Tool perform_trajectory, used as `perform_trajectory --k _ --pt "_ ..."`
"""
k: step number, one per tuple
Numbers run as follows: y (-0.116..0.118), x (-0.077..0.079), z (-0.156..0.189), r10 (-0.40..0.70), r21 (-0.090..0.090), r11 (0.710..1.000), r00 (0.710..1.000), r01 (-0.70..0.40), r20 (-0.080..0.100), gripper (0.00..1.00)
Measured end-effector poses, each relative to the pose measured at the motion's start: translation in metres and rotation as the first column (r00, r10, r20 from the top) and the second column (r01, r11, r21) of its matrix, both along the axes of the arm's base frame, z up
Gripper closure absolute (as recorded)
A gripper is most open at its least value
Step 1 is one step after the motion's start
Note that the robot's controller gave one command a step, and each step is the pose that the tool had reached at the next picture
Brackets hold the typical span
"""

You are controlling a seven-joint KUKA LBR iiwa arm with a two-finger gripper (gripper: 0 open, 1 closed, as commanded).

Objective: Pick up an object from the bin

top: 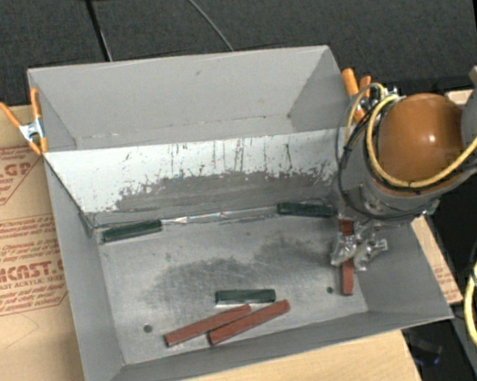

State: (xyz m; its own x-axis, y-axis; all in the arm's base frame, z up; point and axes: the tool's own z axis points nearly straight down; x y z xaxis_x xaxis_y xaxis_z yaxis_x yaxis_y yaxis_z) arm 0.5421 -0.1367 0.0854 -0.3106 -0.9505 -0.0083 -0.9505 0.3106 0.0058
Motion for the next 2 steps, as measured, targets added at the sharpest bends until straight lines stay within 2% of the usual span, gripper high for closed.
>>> perform_trajectory --k 2 --pt "-0.001 0.0 0.038 -0.003 -0.005 1.0 1.0 0.003 0.001 1.0"
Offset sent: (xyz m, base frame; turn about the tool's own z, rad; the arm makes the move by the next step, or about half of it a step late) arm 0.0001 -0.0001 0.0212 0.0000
